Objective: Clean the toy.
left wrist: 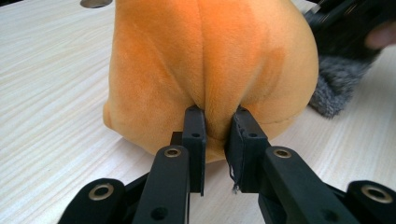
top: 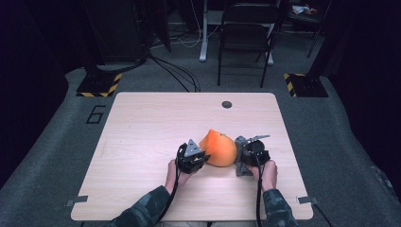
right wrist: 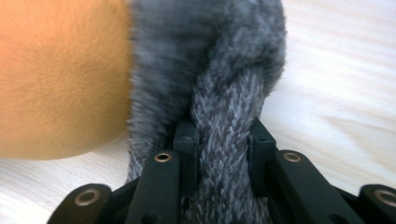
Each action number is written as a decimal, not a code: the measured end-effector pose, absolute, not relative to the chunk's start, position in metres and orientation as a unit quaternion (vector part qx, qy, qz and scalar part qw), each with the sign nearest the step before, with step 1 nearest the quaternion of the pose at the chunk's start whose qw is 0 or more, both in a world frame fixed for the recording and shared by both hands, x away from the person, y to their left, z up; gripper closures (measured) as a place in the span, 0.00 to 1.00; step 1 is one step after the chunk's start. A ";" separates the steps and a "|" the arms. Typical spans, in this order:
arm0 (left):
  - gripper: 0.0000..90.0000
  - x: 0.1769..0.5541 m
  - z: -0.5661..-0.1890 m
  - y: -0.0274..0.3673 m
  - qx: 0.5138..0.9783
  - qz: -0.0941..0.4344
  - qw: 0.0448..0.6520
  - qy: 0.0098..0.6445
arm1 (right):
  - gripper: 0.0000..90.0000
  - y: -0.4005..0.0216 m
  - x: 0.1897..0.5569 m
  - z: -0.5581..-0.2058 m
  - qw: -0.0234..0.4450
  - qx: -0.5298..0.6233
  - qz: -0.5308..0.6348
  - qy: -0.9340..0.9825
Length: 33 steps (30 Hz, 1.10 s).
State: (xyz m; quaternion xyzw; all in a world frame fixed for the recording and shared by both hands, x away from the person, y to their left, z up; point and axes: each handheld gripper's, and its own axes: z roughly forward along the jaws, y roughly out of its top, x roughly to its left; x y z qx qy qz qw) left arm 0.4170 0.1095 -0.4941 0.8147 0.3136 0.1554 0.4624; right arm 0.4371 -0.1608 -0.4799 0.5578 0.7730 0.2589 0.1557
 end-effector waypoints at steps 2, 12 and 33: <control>0.86 0.418 -0.495 0.111 0.812 0.152 0.465 0.319 | 0.80 -0.167 0.435 -0.466 0.162 0.557 0.287 0.763; 0.84 0.422 -0.497 0.116 0.805 0.154 0.467 0.332 | 0.80 -0.140 0.423 -0.433 0.177 0.518 0.342 0.764; 0.82 0.419 -0.497 0.109 0.816 0.194 0.447 0.313 | 0.80 -0.136 0.427 -0.438 0.199 0.520 0.338 0.759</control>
